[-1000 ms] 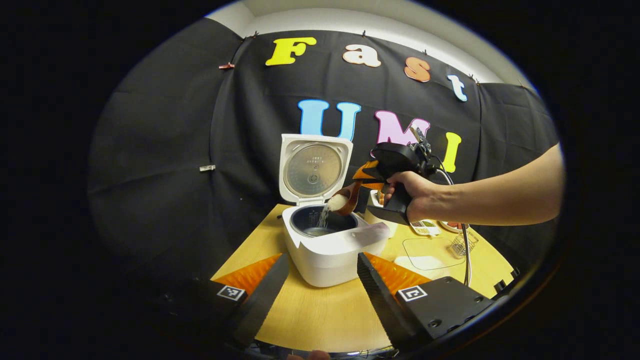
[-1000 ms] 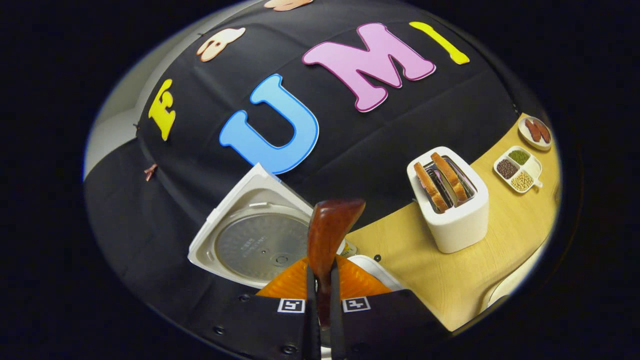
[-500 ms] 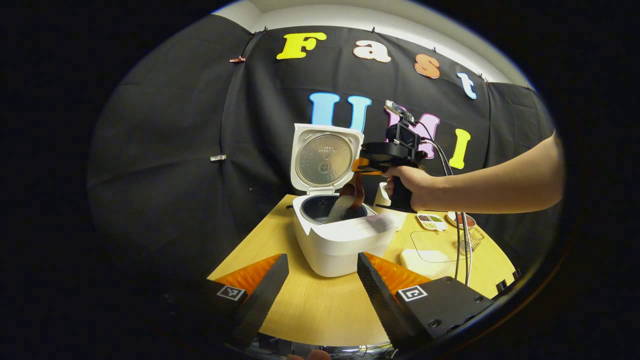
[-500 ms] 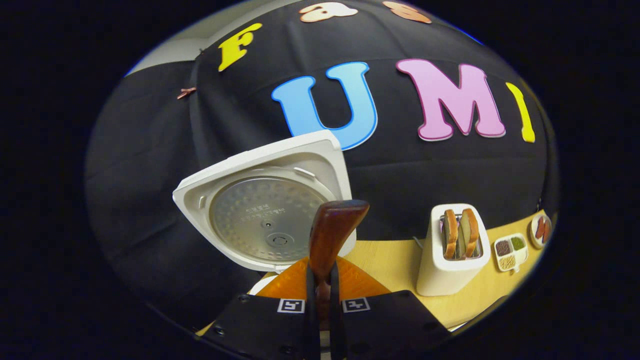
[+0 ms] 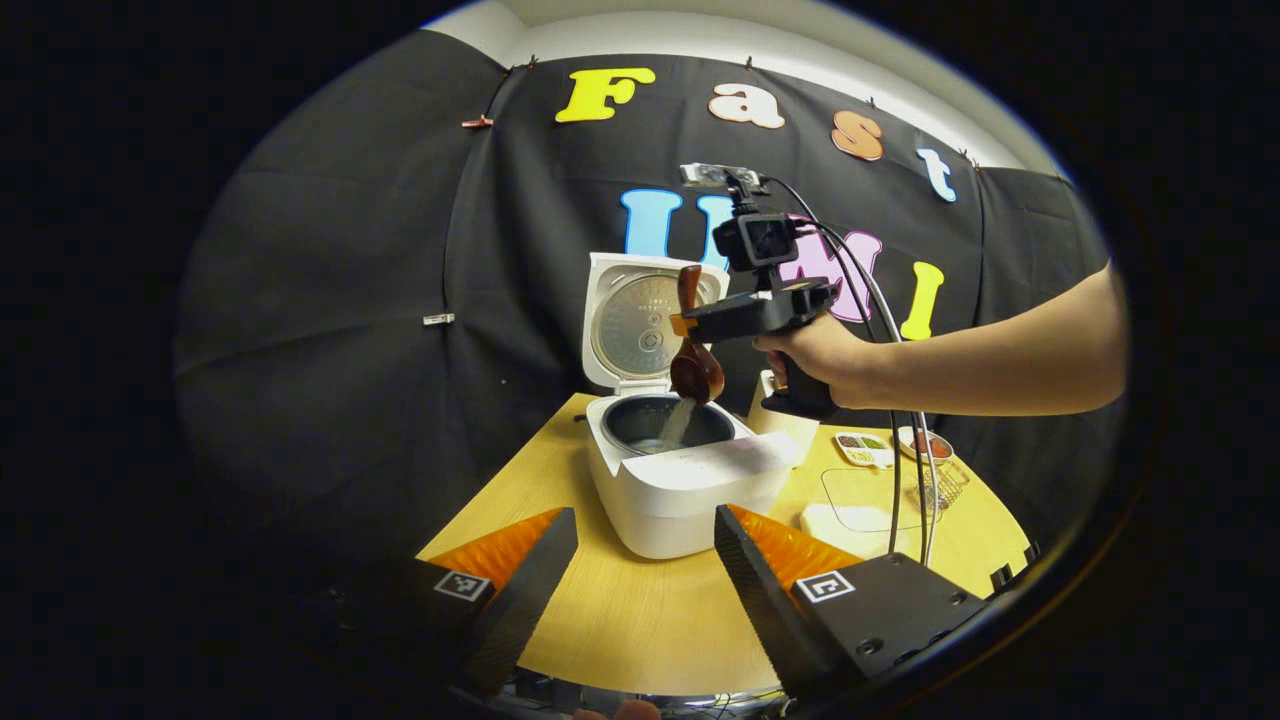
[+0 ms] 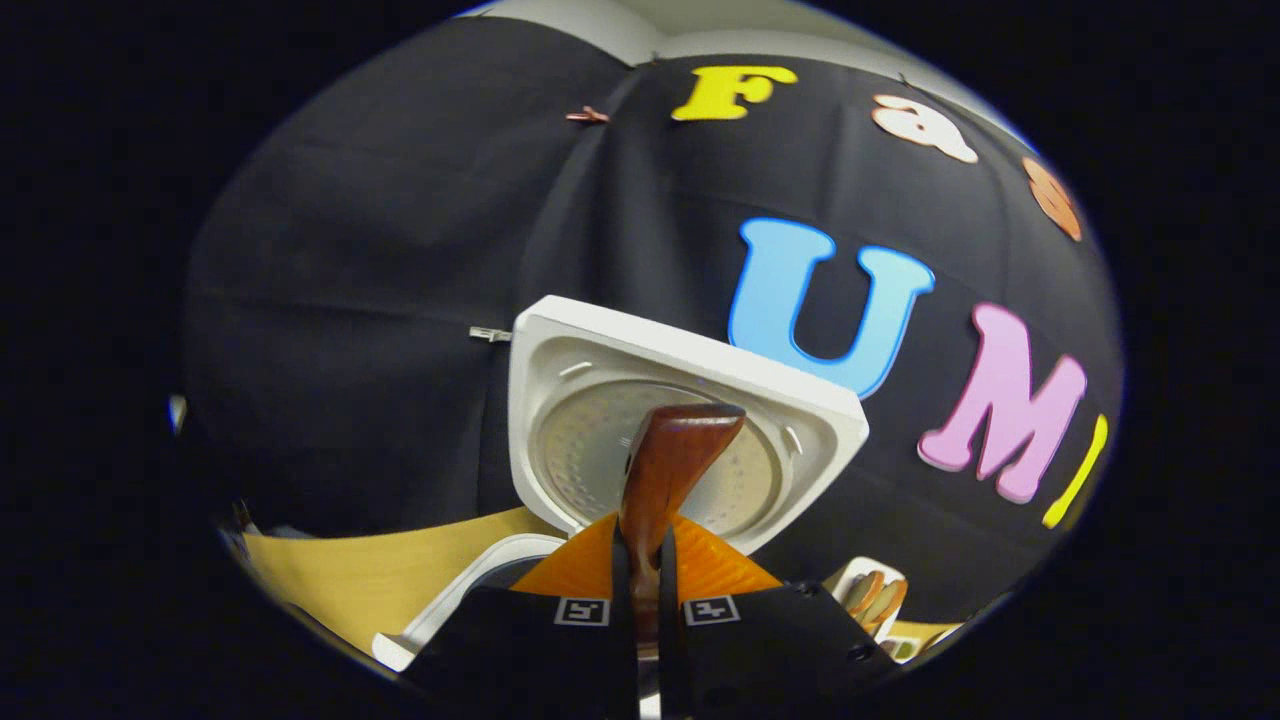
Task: Close the left gripper, press the button to open the rice cooker; take a wooden spoon from the chopstick holder with the right hand, scoop a spoonful of rice and pour it into the rice cooker, then put the wooden spoon back into the chopstick holder.
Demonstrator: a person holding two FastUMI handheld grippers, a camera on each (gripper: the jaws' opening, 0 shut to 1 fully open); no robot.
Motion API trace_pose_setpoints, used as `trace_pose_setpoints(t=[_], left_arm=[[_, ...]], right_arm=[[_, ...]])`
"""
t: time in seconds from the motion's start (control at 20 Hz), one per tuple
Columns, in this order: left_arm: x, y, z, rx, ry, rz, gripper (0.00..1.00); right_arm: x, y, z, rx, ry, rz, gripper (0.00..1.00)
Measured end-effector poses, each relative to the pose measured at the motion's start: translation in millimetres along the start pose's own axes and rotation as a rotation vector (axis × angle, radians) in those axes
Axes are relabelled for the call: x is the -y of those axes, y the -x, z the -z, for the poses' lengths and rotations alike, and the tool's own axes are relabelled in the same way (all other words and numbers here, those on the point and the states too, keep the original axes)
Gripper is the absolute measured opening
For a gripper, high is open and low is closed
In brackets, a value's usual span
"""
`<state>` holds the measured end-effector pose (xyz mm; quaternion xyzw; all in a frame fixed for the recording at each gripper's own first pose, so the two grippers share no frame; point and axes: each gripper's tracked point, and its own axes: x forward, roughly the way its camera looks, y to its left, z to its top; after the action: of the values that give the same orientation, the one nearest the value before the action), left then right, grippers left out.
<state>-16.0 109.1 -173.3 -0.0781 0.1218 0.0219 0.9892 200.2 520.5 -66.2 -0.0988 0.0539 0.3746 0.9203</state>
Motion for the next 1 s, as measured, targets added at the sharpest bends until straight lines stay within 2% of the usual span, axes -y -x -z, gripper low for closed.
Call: trace_pose_setpoints(t=[0.2, 0.25, 0.3, 0.4, 0.5, 0.75, 0.9, 1.0], left_arm=[[3, 6, 7, 0.000, -0.003, -0.002, 0.95], [4, 8, 8, -0.001, -0.002, 0.001, 0.95], [5, 10, 8, -0.001, -0.001, 0.004, 0.95], [6, 13, 12, -0.012, -0.004, 0.002, 0.95], [7, 16, 11, -0.001, -0.007, -0.003, 0.95], [16, 20, 5, 0.016, -0.020, -0.002, 0.95], [26, 23, 5, 0.011, -0.013, 0.009, 0.95], [32, 23, 3, 0.010, -0.006, 0.010, 0.95]], right_arm=[[-22, 7, 2, 0.010, 0.199, -0.032, 0.12], [-26, 8, 2, 0.008, 0.210, -0.042, 0.17], [-31, 11, 1, 0.011, 0.181, -0.059, 0.12], [-29, 10, -1, -0.001, 0.020, -0.073, 0.12], [-24, 9, -5, -0.020, -0.168, -0.055, 0.12], [19, 19, 1, -0.064, -0.528, -0.018, 0.12], [57, 38, -9, -0.020, -0.715, 0.004, 0.12], [85, 60, -22, 0.041, -0.790, 0.019, 0.12]])
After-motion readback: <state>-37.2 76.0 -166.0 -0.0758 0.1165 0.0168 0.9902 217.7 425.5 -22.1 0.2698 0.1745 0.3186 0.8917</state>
